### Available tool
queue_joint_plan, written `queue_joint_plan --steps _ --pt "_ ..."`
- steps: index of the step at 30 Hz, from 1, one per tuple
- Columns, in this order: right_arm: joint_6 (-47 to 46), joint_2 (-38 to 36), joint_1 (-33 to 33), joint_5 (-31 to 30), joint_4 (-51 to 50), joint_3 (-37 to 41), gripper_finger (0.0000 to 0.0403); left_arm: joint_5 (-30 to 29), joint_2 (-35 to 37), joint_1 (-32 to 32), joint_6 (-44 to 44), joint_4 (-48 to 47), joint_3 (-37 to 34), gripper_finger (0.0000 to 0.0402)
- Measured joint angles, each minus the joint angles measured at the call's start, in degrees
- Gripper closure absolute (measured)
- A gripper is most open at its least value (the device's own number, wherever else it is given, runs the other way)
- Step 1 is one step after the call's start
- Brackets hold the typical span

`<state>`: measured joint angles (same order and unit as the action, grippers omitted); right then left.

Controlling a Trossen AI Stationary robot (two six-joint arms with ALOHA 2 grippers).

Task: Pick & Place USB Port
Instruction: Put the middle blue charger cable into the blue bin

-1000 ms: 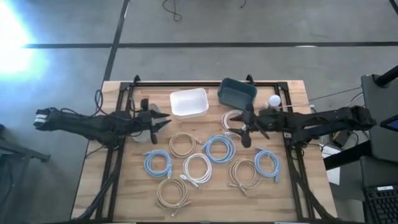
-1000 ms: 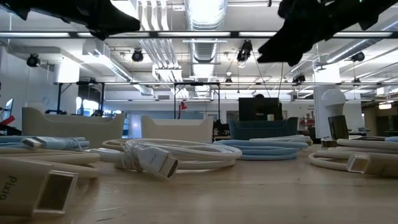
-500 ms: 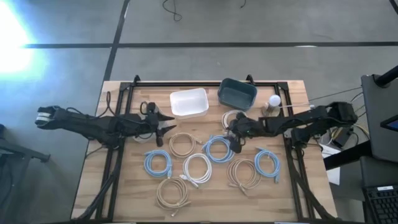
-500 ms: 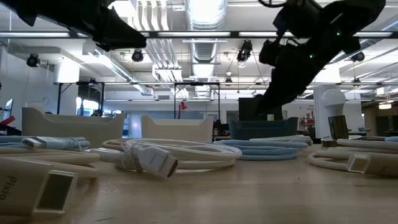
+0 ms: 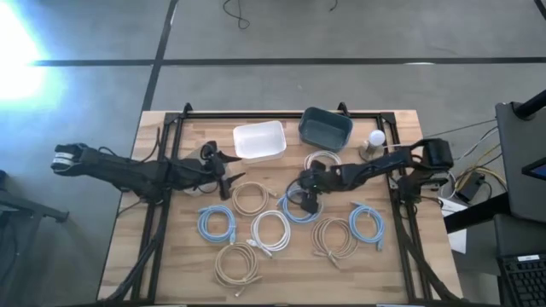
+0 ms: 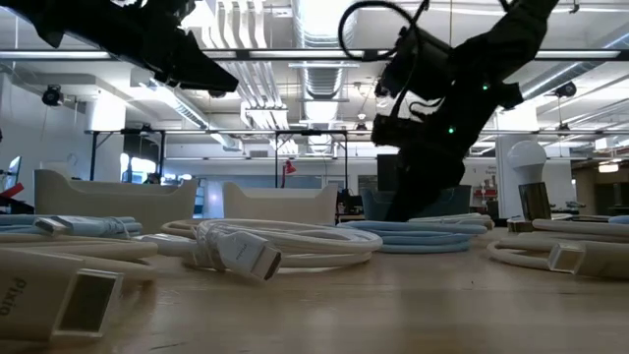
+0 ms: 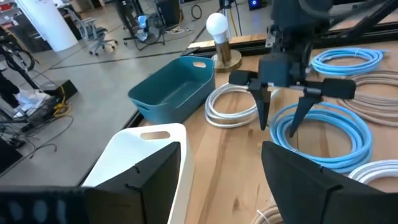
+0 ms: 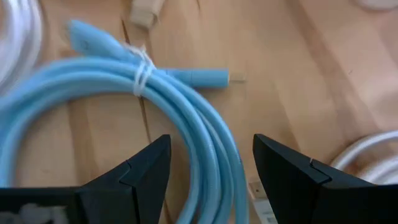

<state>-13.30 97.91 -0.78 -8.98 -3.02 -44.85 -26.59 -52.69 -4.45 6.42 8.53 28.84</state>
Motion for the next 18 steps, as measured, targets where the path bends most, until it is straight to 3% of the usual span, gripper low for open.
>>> queue_joint_plan --steps 7,18 --pt "0.07 3.69 0.02 0.08 -7.68 -4.72 0.0211 -0.09 0.15 0.00 0.67 0.03 0.00 0.0163" --pt "0.16 3.72 -0.09 -0.23 -12.25 -9.13 0.0364 -0.12 0.01 0.00 0.98 0.00 0.00 0.0166"
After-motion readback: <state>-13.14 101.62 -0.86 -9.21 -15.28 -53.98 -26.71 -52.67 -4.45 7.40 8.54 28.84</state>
